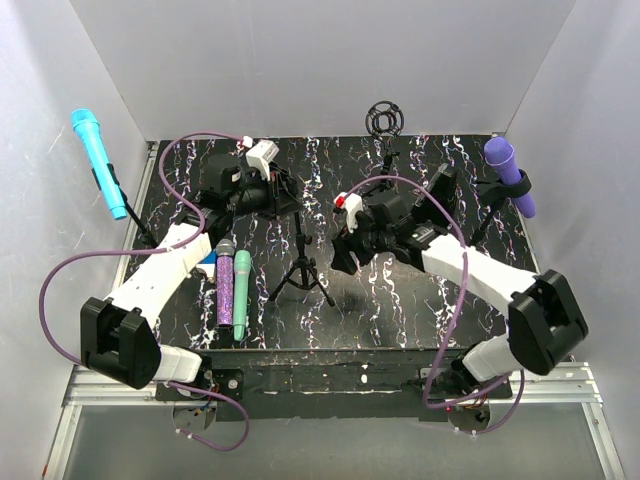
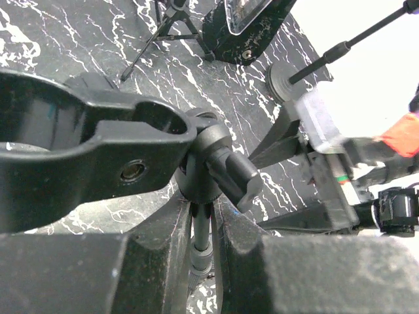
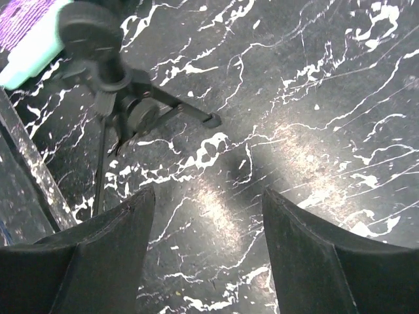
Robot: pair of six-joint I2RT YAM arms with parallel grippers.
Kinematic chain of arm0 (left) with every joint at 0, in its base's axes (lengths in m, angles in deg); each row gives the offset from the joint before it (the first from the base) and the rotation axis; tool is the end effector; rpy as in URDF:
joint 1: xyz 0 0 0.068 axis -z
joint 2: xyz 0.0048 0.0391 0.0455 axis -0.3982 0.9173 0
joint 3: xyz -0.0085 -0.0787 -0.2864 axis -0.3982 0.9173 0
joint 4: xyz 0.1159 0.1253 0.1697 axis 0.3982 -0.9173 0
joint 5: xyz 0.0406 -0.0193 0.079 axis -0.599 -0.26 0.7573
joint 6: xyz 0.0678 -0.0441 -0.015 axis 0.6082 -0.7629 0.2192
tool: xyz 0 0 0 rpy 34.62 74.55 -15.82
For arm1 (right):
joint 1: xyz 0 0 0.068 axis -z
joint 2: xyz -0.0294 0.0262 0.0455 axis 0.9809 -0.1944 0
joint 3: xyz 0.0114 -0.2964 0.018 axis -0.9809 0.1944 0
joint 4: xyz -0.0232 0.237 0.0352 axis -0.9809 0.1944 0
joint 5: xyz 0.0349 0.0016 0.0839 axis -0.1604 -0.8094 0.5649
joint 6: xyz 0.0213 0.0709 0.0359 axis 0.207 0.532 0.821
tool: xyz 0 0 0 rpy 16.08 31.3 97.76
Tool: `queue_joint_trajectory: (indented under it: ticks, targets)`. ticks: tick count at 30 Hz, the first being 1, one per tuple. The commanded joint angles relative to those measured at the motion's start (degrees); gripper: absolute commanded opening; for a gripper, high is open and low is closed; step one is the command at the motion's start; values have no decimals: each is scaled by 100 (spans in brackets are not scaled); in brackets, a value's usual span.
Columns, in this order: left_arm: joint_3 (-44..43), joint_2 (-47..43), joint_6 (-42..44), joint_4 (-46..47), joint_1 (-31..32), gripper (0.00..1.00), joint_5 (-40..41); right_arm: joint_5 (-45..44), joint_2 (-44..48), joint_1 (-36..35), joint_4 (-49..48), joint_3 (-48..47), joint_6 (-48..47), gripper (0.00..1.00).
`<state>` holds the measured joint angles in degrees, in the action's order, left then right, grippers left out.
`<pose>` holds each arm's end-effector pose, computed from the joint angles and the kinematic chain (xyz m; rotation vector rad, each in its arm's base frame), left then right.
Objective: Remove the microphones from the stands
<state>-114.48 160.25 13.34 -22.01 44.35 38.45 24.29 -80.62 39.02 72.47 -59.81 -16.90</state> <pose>0.2767 -0.1461 0.3416 0.4369 2.0601 -0.9724 0.2379 0.2278 0.2663 -0.9610 2.0776 0.7264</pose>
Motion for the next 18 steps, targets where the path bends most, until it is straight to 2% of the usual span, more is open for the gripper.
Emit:
queue_joint_trajectory:
  ticks: [1, 5, 7, 9, 11, 13, 18]
  targets:
    - [-251, -330, 599, 36, 82, 0, -399, 393, 762, 31, 155, 74, -1203, 73]
    - [91, -760, 1416, -210, 91, 0, -901, 613, 1105, 39, 393, 311, -2249, 73]
    - [451, -1147, 2038, -219, 100, 5, -989, 482, 1202, 31, 332, 425, -2418, 73]
    - [820, -1551, 2532, -210, 135, 30, -893, 420, 1264, 22, 271, 461, -2497, 73]
    - [1023, -1859, 2858, -272, 144, 65, -586, 446, 1325, 31, 235, 461, -2515, 73]
    - [1042, -2114, 3140, -481, 153, 78, -349, 498, 1378, 31, 270, 443, -2515, 73]
    - [541, -2729, 4236, -2200, 144, 89, -137, 595, 1501, 39, 358, 434, -2533, 74]
